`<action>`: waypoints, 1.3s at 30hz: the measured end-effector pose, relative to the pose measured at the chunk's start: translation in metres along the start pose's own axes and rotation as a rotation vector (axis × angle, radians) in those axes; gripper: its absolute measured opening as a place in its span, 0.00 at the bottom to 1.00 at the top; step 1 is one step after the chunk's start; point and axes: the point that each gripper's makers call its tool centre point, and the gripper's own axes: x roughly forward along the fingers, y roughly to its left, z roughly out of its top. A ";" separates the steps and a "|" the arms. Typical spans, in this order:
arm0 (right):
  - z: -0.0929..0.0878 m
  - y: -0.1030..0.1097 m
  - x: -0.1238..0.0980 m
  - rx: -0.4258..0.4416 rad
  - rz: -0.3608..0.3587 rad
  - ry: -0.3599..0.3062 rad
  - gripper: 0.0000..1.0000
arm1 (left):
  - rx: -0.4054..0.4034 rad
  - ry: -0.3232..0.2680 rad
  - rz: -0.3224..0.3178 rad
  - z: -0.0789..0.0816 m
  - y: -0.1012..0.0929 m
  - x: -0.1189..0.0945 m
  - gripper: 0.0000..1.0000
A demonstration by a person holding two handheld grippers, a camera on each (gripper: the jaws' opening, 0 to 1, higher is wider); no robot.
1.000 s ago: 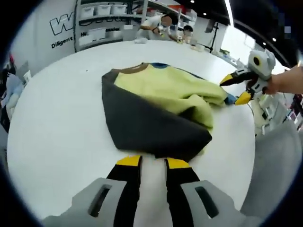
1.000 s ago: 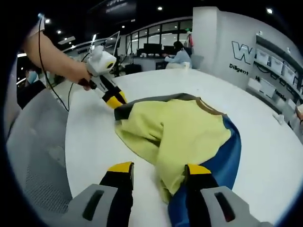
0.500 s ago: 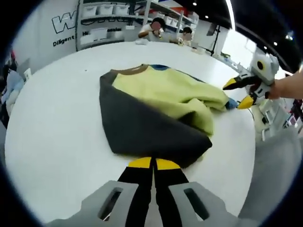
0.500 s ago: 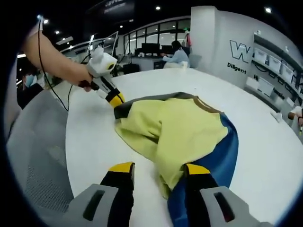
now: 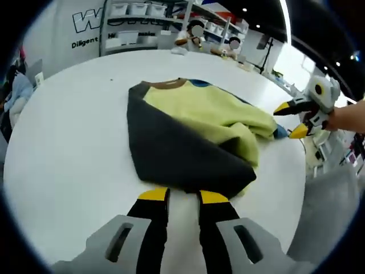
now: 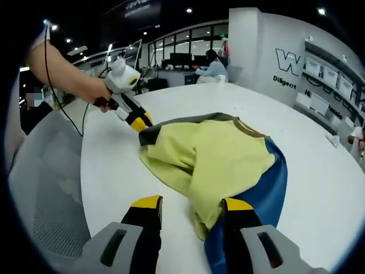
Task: Fold the garment on the visible template until the final outline fits inside the template.
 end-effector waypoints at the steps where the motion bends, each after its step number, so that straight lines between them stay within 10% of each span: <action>1: -0.001 -0.001 -0.001 -0.001 -0.003 0.002 0.37 | 0.000 0.007 -0.002 0.000 -0.002 0.003 0.16; 11: -0.003 -0.005 -0.007 0.015 -0.023 0.001 0.37 | 0.027 0.000 -0.022 0.001 -0.004 0.007 0.00; 23: -0.004 -0.005 -0.003 0.001 -0.017 0.013 0.37 | -0.006 -0.115 0.023 0.009 0.022 -0.068 0.00; 39: -0.048 -0.020 -0.002 0.054 -0.042 0.114 0.39 | -0.192 -0.155 0.264 -0.047 0.092 -0.144 0.00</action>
